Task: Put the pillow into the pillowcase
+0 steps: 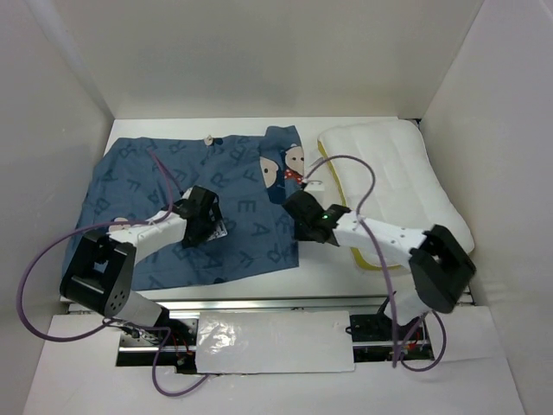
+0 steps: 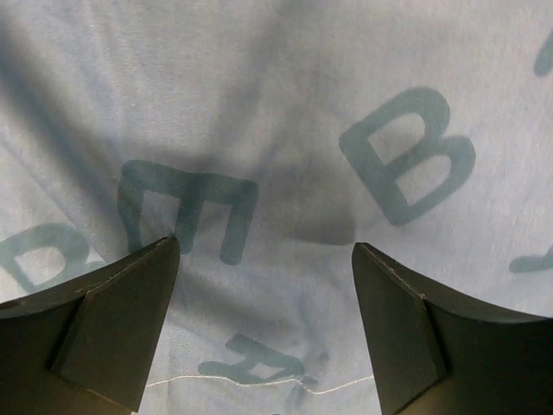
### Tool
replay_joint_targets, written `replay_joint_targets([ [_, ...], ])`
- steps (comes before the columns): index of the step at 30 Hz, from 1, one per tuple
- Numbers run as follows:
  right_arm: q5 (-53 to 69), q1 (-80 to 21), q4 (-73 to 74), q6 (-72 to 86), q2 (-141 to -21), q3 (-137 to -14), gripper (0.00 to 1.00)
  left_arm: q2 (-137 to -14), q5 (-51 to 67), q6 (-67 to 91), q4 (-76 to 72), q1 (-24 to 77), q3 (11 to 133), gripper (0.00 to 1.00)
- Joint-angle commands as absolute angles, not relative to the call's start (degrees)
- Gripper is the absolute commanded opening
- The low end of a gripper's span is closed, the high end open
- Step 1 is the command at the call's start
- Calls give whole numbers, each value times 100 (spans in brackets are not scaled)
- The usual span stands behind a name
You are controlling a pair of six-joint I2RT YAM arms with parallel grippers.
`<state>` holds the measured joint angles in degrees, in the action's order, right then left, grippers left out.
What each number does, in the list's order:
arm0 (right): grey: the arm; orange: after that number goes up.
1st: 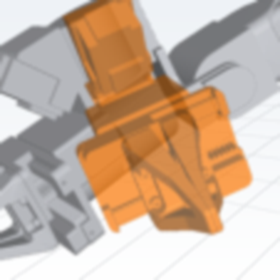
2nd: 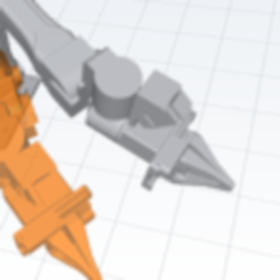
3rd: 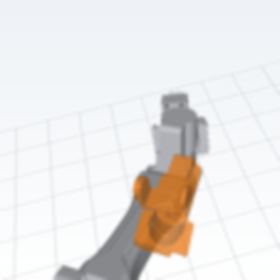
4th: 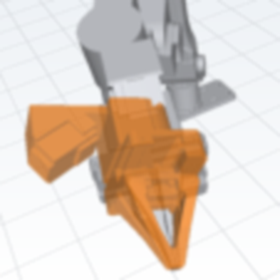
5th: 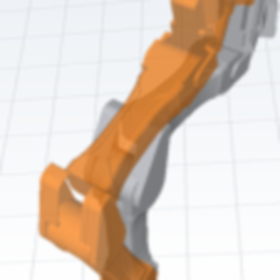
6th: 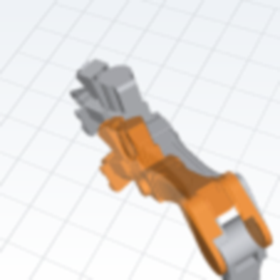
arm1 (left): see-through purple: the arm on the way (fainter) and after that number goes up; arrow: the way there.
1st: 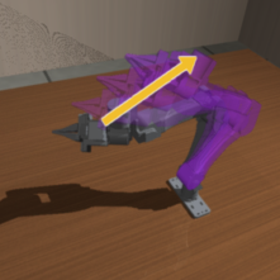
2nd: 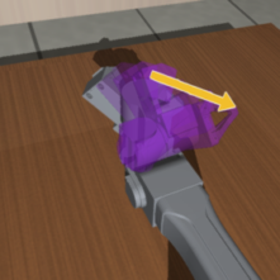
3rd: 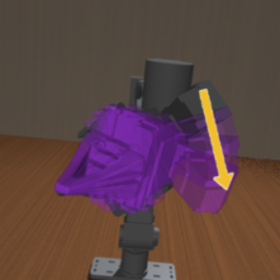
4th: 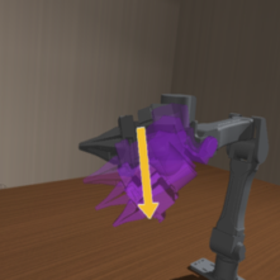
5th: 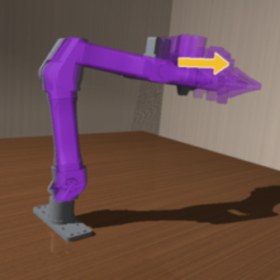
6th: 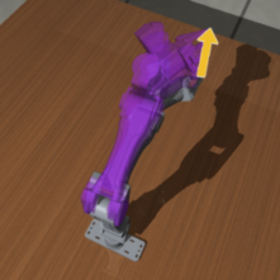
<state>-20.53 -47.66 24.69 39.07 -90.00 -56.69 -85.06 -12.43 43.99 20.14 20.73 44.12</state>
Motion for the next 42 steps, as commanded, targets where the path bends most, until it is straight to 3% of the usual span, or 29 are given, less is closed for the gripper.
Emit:
replay_joint_targets([
  [1, -2742, -4580, 3426, 4393, -8166, -5100, 0, -8543, -1370, 4711, 2759, 2092, 4043, 94],
  [3, -2742, -4509, 3638, 4578, -7929, -4905, 0, -8429, -1371, 4711, 2865, 2092, 4043, 94],
  [6, -2681, -4369, 4243, 4737, -7472, -4641, 9, -8148, -1537, 4772, 3155, 2039, 4096, 94],
  [10, -2453, -4315, 4693, 4737, -7189, -4456, 9, -7735, -1749, 4948, 3577, 2039, 4157, 93],
  [11, -2452, -4315, 4780, 4737, -7111, -4508, 16, -7665, -1749, 4948, 3577, 2100, 4157, 93],
  [12, -2339, -4315, 4868, 4737, -7049, -4561, 27, -7612, -1749, 5027, 3577, 2101, 4288, 93],
  [13, -2268, -4315, 4921, 4598, -7049, -4614, 46, -7611, -1688, 5027, 3664, 2101, 4367, 93],
  [15, -2145, -4315, 4817, 4169, -6874, -4693, 100, -7541, -1775, 5027, 3796, 2328, 4682, 93],
  [20, -2040, -4315, 4062, 3411, -6741, -4956, 100, -7654, -2030, 4703, 3858, 2952, 5606, 93],
  [26, -2460, -4210, 3859, 3199, -6794, -5343, 100, -9138, -2240, 4307, 3683, 3954, 7240, 84],
  [30, -2716, -3886, 3534, 3305, -6584, -5467, 100, -10588, -1978, 3973, 3823, 4157, 8637, 66],
  [38, -2013, -2963, 3084, 2980, -6214, -5414, 100, -12584, -1907, 3840, 4279, 4210, 10781, 67],
  [42, -1811, -2524, 3199, 2839, -6091, -5309, 100, -13051, -1907, 3910, 4385, 4210, 11030, 69],
])
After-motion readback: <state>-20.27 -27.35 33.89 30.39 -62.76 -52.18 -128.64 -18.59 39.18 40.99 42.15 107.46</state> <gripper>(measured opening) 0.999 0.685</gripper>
